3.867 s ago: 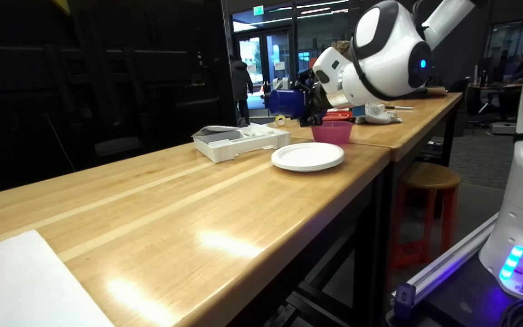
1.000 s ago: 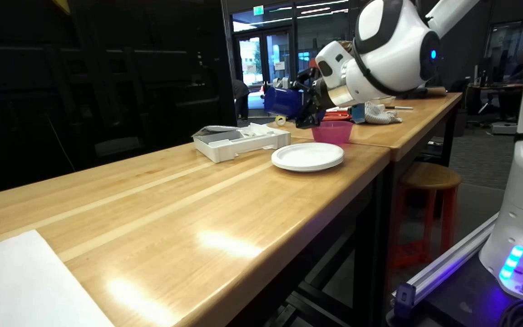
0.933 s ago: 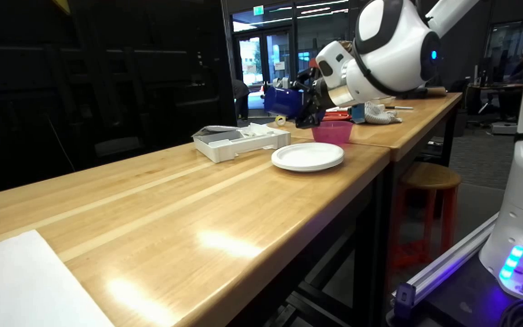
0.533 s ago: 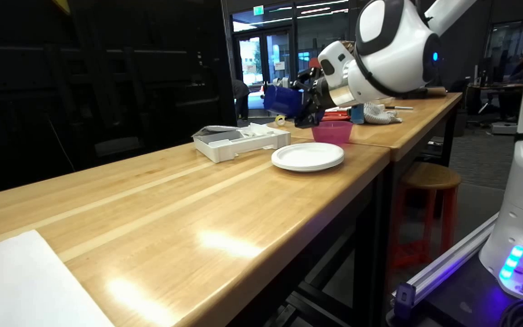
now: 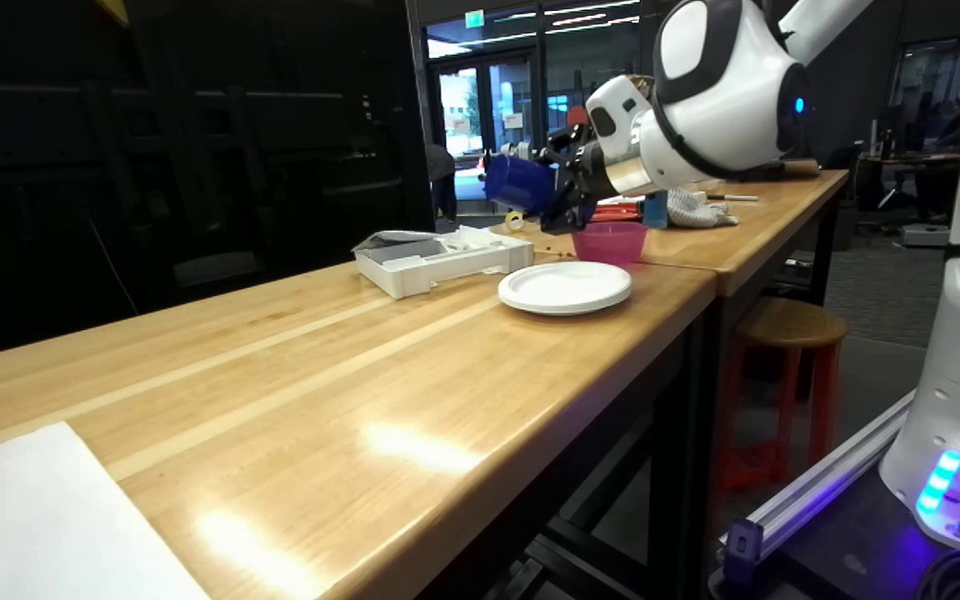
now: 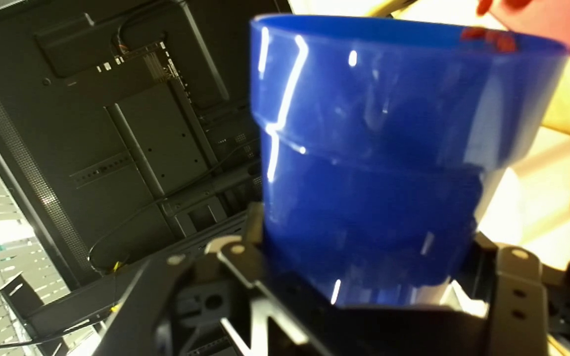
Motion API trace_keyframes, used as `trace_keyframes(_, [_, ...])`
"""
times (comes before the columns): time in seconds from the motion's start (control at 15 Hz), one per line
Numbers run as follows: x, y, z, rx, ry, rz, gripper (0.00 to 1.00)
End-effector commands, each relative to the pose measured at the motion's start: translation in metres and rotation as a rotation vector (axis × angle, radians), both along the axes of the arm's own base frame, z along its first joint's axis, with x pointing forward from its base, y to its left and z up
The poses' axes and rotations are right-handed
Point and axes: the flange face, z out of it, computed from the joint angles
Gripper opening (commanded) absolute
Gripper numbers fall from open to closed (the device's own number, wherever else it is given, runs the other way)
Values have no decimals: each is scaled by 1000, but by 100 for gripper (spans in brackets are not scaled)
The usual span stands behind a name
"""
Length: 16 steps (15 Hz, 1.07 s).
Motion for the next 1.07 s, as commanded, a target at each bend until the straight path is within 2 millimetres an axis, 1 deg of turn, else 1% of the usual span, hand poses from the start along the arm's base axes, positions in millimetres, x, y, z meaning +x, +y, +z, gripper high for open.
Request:
trace_keyframes(0.0, [1,-7,6,13,-7,-1,58])
trace_keyframes(0.8, [4,-14,7,47,-10,-13,58])
trace_keyframes(0.87, [1,-7,9,51,-10,-15,58])
trace_keyframes(1.0, [-1,-6,8,57,-11,-10,58])
